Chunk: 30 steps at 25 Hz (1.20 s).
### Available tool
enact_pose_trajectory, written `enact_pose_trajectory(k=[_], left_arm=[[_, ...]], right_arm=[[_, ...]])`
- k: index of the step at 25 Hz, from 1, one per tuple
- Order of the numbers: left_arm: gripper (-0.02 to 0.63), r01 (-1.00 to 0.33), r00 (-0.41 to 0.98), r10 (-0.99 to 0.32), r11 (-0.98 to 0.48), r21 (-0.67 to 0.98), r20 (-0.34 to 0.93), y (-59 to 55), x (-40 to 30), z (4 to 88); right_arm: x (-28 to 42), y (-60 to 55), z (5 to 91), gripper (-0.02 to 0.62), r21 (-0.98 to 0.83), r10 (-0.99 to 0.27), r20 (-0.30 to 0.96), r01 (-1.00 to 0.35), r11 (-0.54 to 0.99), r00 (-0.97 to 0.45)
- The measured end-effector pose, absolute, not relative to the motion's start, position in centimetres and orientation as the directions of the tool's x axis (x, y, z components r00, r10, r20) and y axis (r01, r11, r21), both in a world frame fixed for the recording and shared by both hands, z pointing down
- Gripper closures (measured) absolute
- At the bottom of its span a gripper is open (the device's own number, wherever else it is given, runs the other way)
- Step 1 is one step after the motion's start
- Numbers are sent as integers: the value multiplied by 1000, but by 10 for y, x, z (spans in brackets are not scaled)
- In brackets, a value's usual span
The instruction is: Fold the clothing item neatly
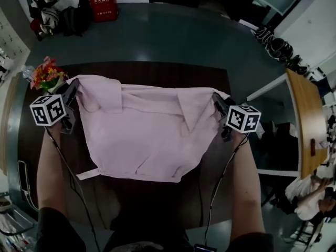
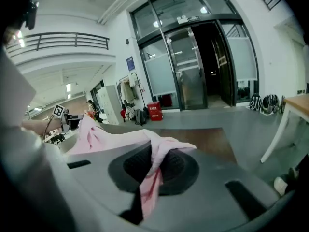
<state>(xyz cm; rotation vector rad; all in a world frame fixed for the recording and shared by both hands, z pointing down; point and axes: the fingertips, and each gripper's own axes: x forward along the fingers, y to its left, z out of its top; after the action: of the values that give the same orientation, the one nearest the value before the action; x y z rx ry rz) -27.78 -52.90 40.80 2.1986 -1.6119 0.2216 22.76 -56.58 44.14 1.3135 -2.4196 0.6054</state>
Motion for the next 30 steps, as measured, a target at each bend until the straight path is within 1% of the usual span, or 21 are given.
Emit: enact_pose_trajectory(k=[5, 7, 9, 10, 11, 12, 13, 14, 18, 23, 27, 28, 30], left_arm=[[589, -965, 261, -800, -207, 160, 540, -561, -288, 483], [589, -970, 233, -772, -224, 91, 591, -568, -288, 498], [588, -971, 209, -760, -237, 37, 616, -572, -287, 506], [586, -971, 203, -760, -237, 28, 618, -572, -285, 508], [570, -971, 204, -759, -236, 30, 618, -571, -282, 510], [532, -970, 210, -755, -240, 37, 621, -568, -280, 513], [488, -968, 219, -749, -247, 43, 626, -564, -278, 516], [467, -966, 226, -744, -255, 45, 628, -561, -276, 517], [434, -967, 224, -787, -255, 29, 574, -547, -274, 502], [433, -967, 222, -845, -254, -1, 486, -514, -269, 470], [434, -970, 235, -883, -238, 45, 406, -476, -246, 449], [434, -970, 239, -892, -235, 57, 383, -466, -240, 442], [435, -963, 269, -897, -260, 74, 351, -444, -224, 429]], right_arm=[[221, -599, 519, 588, -211, -650, 597, -874, 438, -470], [217, -604, 536, 588, -189, -630, 637, -882, 431, -445], [216, -606, 544, 581, -166, -626, 652, -886, 433, -428], [217, -605, 546, 564, -165, -627, 651, -885, 435, -429], [218, -602, 546, 527, -168, -626, 647, -882, 440, -435], [218, -599, 546, 477, -172, -623, 645, -878, 446, -443], [218, -595, 545, 446, -175, -621, 642, -874, 454, -451], [218, -592, 542, 425, -175, -622, 638, -871, 458, -455], [222, -575, 520, 408, -186, -657, 605, -881, 434, -451], [206, -538, 489, 410, -214, -706, 556, -896, 389, -439], [184, -494, 464, 411, -294, -752, 477, -889, 350, -455], [175, -482, 459, 420, -321, -760, 458, -883, 343, -462], [159, -455, 450, 482, -334, -775, 435, -881, 334, -459]])
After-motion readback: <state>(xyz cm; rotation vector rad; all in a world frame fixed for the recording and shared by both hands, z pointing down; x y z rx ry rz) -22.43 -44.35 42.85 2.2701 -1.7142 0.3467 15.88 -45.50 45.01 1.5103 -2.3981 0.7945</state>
